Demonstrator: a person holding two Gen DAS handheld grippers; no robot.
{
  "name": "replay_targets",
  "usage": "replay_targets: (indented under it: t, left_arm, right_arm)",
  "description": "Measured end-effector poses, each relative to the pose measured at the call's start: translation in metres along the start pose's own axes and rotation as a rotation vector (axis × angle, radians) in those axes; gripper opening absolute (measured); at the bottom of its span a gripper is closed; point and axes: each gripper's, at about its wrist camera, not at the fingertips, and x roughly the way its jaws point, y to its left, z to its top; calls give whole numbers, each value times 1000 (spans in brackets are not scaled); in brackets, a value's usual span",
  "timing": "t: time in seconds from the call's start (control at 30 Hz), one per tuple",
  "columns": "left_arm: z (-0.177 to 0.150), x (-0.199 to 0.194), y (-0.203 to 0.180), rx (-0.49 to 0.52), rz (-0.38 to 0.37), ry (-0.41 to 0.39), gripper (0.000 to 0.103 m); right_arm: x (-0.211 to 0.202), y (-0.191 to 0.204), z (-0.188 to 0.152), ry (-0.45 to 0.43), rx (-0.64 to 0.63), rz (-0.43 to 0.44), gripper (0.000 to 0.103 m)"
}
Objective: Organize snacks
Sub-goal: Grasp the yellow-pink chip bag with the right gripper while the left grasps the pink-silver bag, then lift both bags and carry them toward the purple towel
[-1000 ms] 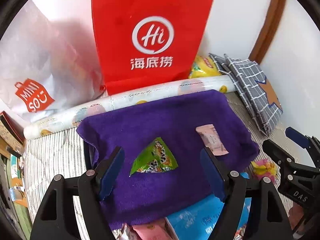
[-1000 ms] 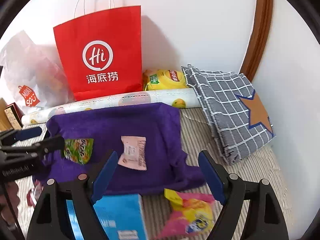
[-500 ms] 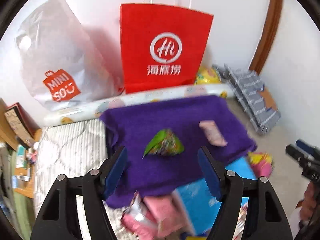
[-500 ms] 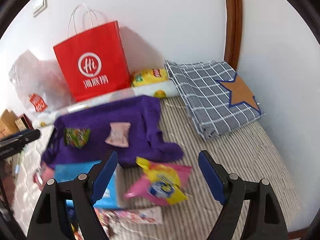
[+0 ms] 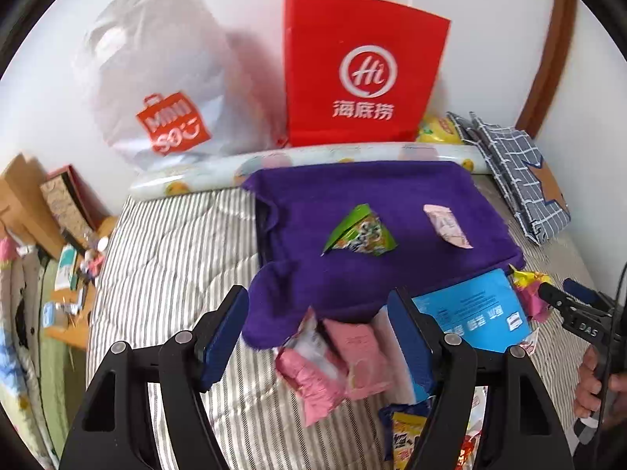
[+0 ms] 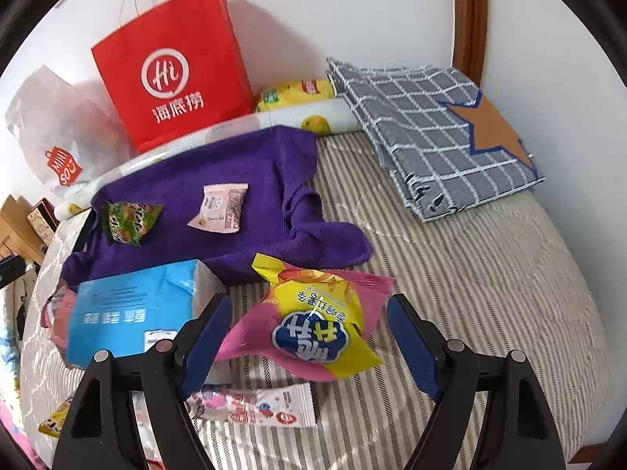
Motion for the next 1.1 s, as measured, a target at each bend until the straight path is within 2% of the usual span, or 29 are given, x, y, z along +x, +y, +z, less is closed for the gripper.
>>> replay_targets:
  t: [0.17,0.33,0.4,0.47,0.77,0.83,0.9,0.97,1.1]
  left_arm:
    - [-5,7,14,-44,-21,35,73]
    - [-9,18,19,-67,-36,76,73]
    - [-12,25,19,-67,-45,94,73]
    - [-16,30,19,-73,-50,105,73]
    - [-37,35,31,-110,-76,129,73]
    - [-42,42,32,-125,-95,156,69]
    - [-44,49,31,-131,-115,185,61]
    - [-45,55,28,-137,-136,202,60]
    - [-49,66,22,-134,-130,221,60]
  right_arm:
    - [25,-5,-2,67,44,34,80]
    - [23,-6,-3,42,37,41,66]
    - [18,-6,-3,37,28,43,57]
    - [13,-8,-5,36,28,46,56]
    - [-4,-9,-17,30,13,45,56]
    - [-3,-8,-21,47,1,37,56]
    - [1,-8,-24,62,-7,30,57]
    - [0,-7,-26,53,-23,28,58]
    - [2,-1,-27,59,-57,6,60]
